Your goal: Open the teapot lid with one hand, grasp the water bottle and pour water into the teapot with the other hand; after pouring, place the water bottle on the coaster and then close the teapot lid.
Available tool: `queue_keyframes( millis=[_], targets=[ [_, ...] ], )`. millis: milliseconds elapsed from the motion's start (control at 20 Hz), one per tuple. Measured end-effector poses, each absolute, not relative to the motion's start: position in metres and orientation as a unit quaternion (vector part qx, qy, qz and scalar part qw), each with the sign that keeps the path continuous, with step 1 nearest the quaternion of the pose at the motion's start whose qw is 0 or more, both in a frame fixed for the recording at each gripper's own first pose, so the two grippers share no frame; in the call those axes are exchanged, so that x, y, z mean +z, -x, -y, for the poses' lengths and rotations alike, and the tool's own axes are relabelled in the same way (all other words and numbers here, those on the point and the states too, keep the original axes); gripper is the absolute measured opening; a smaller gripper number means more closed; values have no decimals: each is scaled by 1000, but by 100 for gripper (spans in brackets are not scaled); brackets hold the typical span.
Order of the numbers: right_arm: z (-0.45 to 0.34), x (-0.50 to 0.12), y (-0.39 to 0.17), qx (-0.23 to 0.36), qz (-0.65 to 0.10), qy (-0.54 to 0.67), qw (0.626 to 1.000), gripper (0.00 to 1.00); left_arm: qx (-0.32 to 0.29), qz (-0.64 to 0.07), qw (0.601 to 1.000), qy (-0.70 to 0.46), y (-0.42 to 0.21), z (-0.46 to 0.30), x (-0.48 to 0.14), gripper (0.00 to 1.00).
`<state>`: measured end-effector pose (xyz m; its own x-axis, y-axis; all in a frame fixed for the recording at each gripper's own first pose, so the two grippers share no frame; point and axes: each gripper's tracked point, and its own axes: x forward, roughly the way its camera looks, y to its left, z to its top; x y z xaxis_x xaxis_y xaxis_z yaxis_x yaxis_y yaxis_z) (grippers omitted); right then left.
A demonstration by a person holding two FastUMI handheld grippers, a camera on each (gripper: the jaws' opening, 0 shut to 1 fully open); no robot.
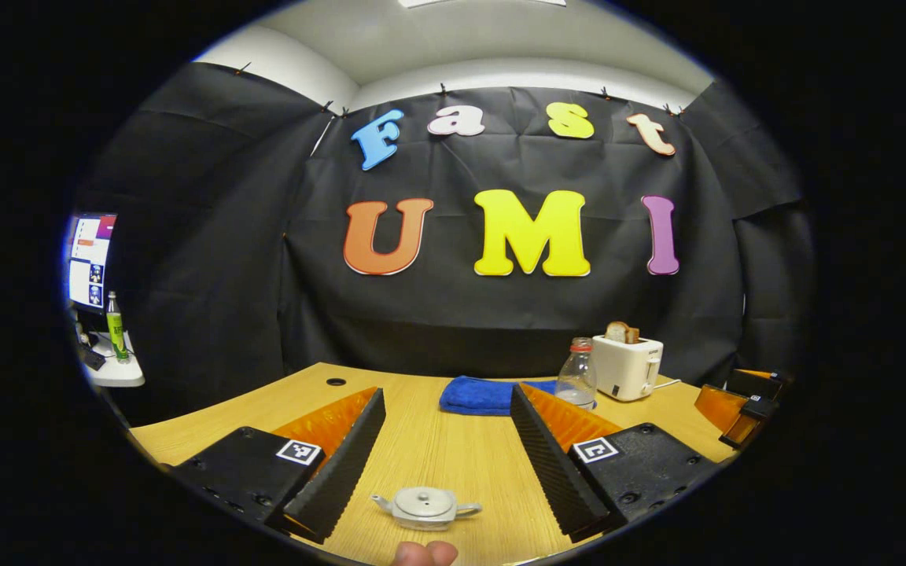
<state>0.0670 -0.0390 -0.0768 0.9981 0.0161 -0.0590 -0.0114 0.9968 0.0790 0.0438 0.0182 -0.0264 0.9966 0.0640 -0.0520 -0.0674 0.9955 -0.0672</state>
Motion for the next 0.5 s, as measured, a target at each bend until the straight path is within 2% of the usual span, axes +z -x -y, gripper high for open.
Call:
queue_keyframes(
  millis=[250, 450, 500],
  targets=[
    [27, -67, -50, 13, -24, -22, 999, 92, 30, -24, 999, 16, -17, -3, -31, 100],
    [20, -50, -39, 26, -16, -3, 1000, 92, 17, -17, 1000, 14, -9, 11, -25, 100],
    [24, -45, -36, 22, -9, -1, 1000, 95, 5, -17, 1000, 12, -8, 19, -24, 100]
  ],
)
